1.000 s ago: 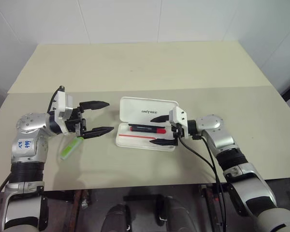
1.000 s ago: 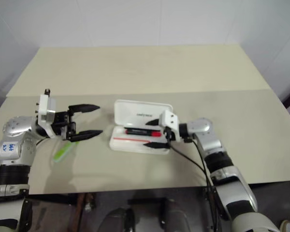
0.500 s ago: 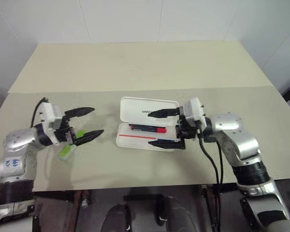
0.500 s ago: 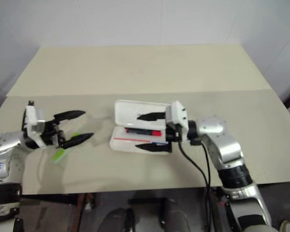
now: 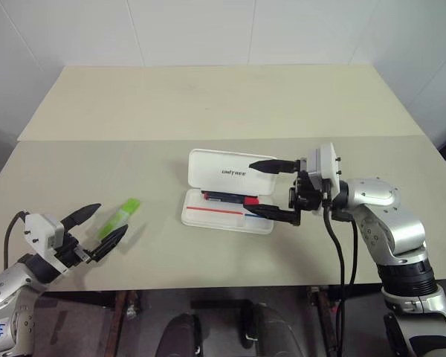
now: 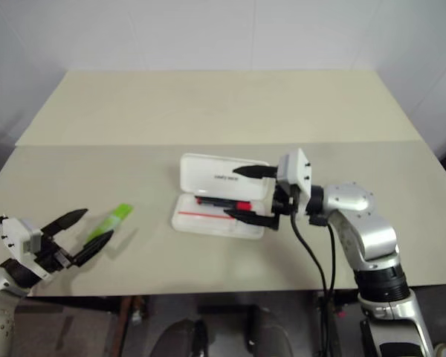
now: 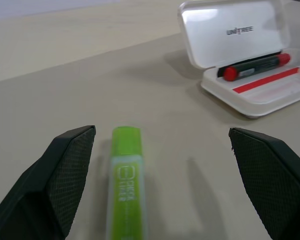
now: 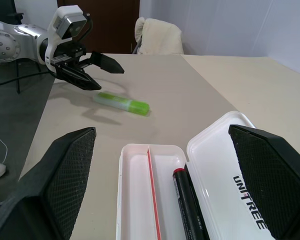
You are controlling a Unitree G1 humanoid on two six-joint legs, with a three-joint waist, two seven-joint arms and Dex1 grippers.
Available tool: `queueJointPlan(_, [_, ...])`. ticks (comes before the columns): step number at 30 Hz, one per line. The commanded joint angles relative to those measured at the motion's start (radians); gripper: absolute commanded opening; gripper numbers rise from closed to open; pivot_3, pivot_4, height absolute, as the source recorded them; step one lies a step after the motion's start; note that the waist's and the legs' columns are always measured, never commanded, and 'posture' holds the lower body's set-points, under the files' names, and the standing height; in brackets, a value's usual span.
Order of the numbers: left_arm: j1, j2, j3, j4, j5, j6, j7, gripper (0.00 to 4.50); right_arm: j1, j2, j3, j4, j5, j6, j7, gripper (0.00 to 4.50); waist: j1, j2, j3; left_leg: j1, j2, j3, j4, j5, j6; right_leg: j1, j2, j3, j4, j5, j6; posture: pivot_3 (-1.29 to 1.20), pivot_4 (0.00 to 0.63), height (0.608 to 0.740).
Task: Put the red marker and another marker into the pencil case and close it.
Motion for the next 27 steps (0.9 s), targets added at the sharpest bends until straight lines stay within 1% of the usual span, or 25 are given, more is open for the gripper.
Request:
queueJointPlan(1, [0.004, -0.02, 0.014, 0.091, 0.024, -0.065, 0.024, 4.5, -0.002, -0.021, -0.029, -0.026, 0.012, -0.015, -0.003, 4.49, -0.001, 0.0, 0.0, 0.0, 0.0, 0.0, 0.0, 0.0, 0.001, 0.0, 0.0, 0.0, 0.0, 0.0, 0.0, 0.0, 0.15, 0.74])
queueJointPlan(5, [-0.019, -0.03, -0.019, 0.166, 0.04, -0.086, 0.03, 4.5, -0.004, -0.034, -0.035, -0.042, 0.02, -0.002, -0.011, 4.49, -0.003, 0.0, 0.0, 0.0, 0.0, 0.0, -0.001, 0.001, 0.003, 0.0, 0.001, -0.001, -0.002, 0.0, 0.0, 0.0, 0.15, 0.74])
queueJointPlan(13, [-0.063, -0.042, -0.082, 0.27, 0.062, -0.091, 0.037, 4.5, 0.005, -0.056, -0.043, -0.071, 0.03, 0.012, -0.033, 4.49, -0.002, 0.0, 0.0, 0.0, 0.0, 0.0, -0.001, 0.0, 0.002, 0.0, 0.0, -0.001, -0.002, 0.0, 0.0, 0.0, 0.15, 0.74])
queueJointPlan(16, [-0.073, -0.042, -0.089, 0.285, 0.067, -0.09, 0.049, 3.92, 0.013, -0.062, -0.049, -0.08, 0.034, 0.015, -0.039, 4.5, 0.0, 0.001, -0.001, 0.0, 0.0, 0.0, -0.001, -0.001, 0.002, 0.0, 0.0, -0.001, -0.002, 0.0, 0.0, 0.0, 0.15, 0.74])
queueJointPlan(24, [-0.066, -0.022, -0.106, 0.275, 0.096, -0.072, 0.088, 1.15, 0.031, -0.07, -0.056, -0.099, 0.042, 0.013, -0.055, 4.5, 0.002, 0.003, -0.002, 0.0, 0.0, 0.0, -0.001, -0.001, 0.001, 0.0, 0.0, -0.001, -0.001, 0.0, 0.001, 0.0, 0.15, 0.74])
queueJointPlan(25, [-0.065, -0.021, -0.109, 0.27, 0.094, -0.064, 0.09, 1.02, 0.033, -0.07, -0.056, -0.1, 0.042, 0.012, -0.056, 4.5, 0.002, 0.003, -0.002, 0.0, 0.0, 0.0, -0.001, -0.001, 0.001, 0.0, 0.0, -0.001, -0.001, 0.0, 0.001, 0.0, 0.15, 0.74])
queueJointPlan(27, [-0.065, -0.026, -0.119, 0.236, 0.067, -0.044, 0.07, 1.03, 0.032, -0.07, -0.055, -0.099, 0.041, 0.01, -0.059, 4.5, 0.003, 0.003, -0.002, 0.0, 0.0, 0.0, -0.001, -0.001, 0.001, 0.0, 0.0, -0.001, -0.001, 0.0, 0.0, 0.0, 0.15, 0.74])
